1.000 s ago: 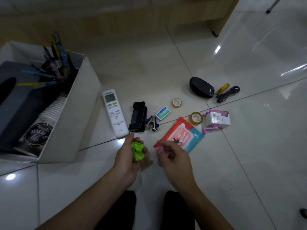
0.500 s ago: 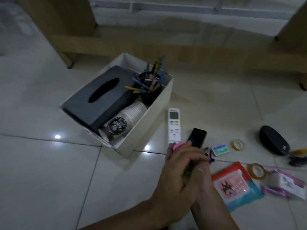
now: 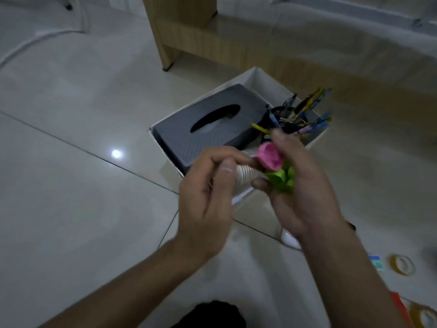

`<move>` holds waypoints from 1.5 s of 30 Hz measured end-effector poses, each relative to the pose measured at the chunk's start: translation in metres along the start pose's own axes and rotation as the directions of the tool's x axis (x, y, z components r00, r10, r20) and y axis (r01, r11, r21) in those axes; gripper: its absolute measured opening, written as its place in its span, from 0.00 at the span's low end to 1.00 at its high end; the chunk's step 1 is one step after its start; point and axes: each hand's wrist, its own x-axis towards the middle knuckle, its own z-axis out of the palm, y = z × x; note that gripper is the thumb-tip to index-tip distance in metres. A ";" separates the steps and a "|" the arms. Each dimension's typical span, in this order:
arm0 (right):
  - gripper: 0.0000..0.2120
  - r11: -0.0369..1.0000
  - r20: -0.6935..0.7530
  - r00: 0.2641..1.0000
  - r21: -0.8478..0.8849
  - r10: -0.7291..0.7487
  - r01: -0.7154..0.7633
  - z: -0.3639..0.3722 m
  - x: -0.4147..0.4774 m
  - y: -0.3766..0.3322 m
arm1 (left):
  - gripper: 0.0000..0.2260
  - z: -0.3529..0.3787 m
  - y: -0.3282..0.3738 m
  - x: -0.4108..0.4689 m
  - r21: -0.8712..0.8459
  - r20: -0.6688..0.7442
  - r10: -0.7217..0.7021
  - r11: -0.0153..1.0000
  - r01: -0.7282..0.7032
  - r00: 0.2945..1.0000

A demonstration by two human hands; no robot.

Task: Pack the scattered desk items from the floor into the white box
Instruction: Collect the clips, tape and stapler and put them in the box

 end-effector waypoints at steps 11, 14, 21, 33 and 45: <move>0.03 -0.155 0.221 0.910 -0.945 0.350 0.289 -0.001 0.080 0.019 | 0.10 -0.019 -0.036 0.014 0.041 -0.139 -0.382 0.920 0.391 0.914; 0.05 -0.216 0.198 0.898 -0.929 0.393 0.300 -0.003 0.081 0.024 | 0.11 -0.018 -0.036 0.015 0.076 -0.116 -0.371 0.922 0.381 0.921; 0.10 0.038 0.261 0.922 -0.965 0.285 0.261 -0.016 0.070 -0.002 | 0.11 -0.016 -0.029 0.012 0.168 -0.063 -0.339 0.923 0.345 0.939; 0.10 0.674 -0.401 0.872 -0.729 -0.279 -0.120 -0.117 -0.084 0.038 | 0.08 0.046 -0.024 -0.043 0.206 0.528 -0.320 0.947 0.247 0.786; 0.21 0.358 -0.709 0.637 -0.704 -0.304 -0.613 -0.189 -0.170 0.085 | 0.14 0.115 -0.079 -0.127 0.486 0.781 -0.509 0.859 0.159 0.362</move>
